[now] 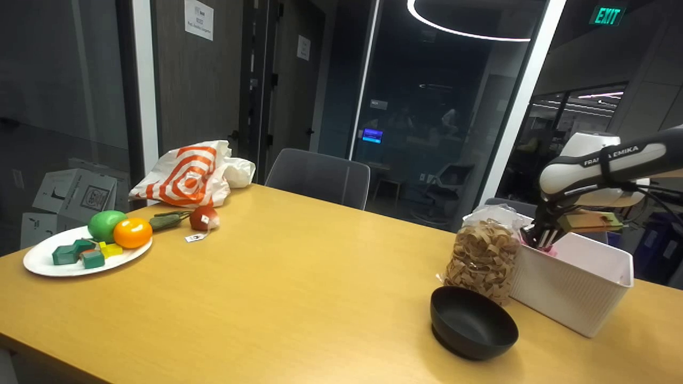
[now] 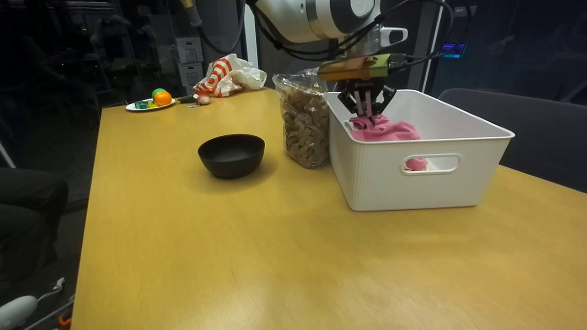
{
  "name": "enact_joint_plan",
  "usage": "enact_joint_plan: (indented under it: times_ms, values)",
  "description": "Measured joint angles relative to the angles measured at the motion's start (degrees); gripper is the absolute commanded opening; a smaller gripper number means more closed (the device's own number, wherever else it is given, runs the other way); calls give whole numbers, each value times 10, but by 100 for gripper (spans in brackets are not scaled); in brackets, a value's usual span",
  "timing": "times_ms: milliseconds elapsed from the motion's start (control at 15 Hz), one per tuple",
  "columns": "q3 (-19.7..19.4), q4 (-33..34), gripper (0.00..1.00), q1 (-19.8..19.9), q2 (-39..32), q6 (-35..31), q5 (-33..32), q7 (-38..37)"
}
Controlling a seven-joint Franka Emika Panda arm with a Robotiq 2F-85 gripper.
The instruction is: Remove the towels from the basket
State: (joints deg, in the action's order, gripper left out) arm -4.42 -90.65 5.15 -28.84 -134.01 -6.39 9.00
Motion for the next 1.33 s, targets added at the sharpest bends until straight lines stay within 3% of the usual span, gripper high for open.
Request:
enact_joint_plan:
  times_ms: [800, 1333]
  values:
    - [-17, -20, 10, 29, 193, 63, 0, 0]
    - [-39, -97, 10, 40, 376, 103, -39, -36]
